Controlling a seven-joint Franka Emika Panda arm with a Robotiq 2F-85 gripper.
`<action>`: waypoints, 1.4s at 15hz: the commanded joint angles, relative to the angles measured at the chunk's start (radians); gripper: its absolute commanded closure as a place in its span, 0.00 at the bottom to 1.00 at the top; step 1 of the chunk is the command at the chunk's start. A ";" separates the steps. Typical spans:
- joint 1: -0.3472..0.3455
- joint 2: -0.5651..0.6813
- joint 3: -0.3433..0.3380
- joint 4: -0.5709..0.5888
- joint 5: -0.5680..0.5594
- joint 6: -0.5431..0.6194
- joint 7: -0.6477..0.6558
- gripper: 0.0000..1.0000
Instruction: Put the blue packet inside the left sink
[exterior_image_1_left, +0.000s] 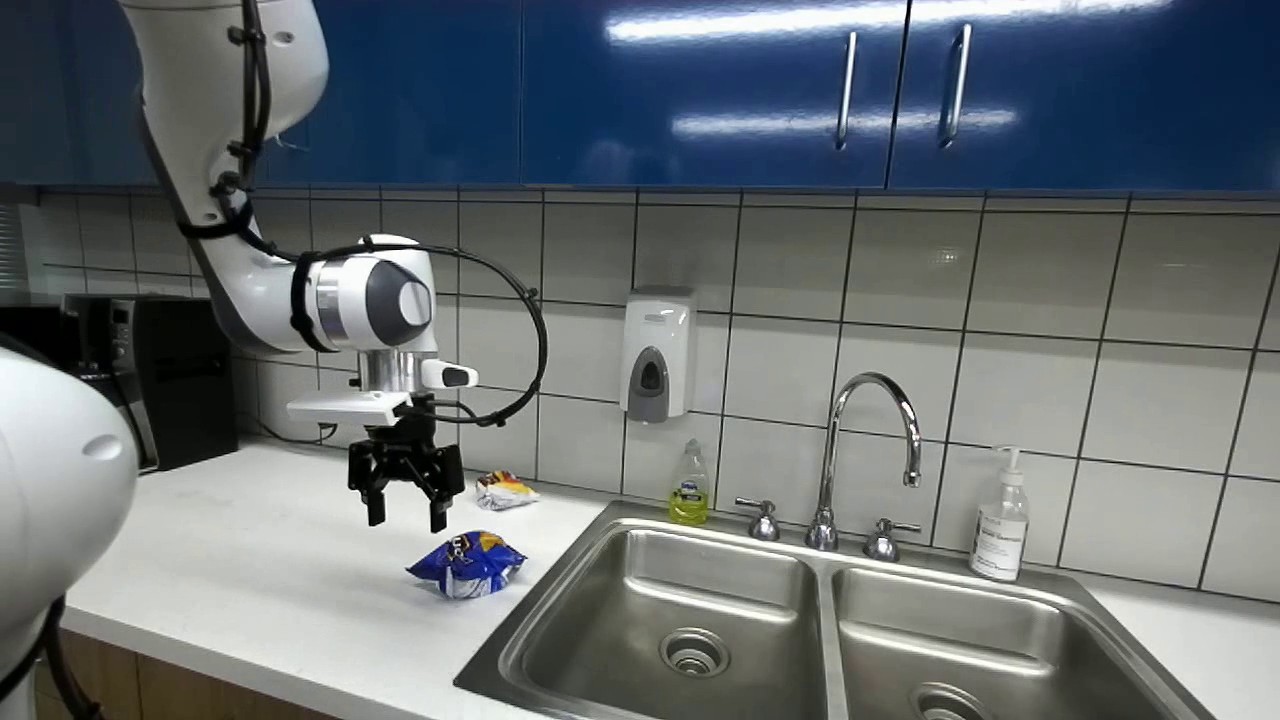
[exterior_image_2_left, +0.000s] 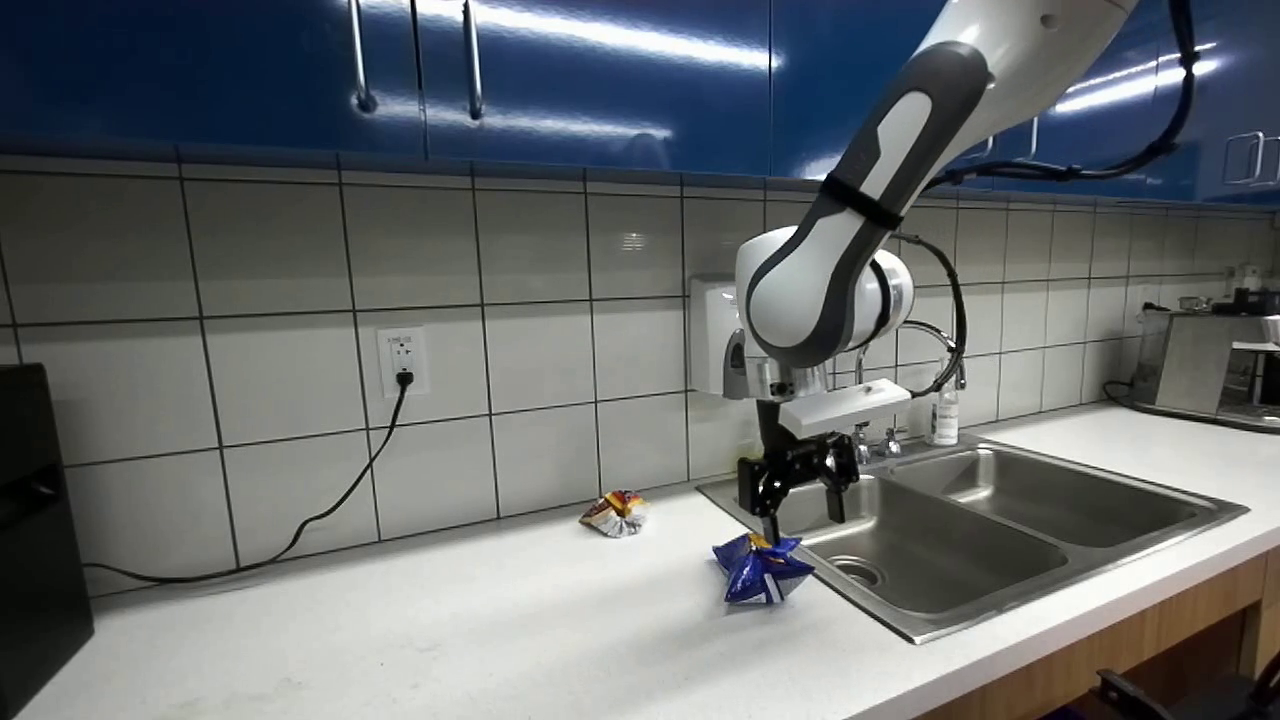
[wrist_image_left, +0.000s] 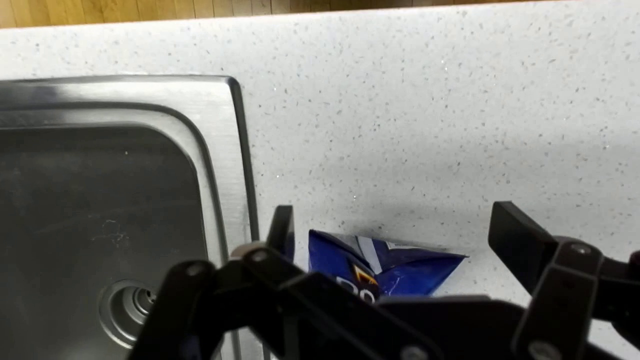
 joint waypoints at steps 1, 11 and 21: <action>0.011 0.117 -0.015 0.117 -0.035 -0.016 0.066 0.00; 0.034 0.330 -0.083 0.323 0.023 -0.039 0.095 0.00; 0.067 0.412 -0.125 0.399 0.056 -0.039 0.139 0.00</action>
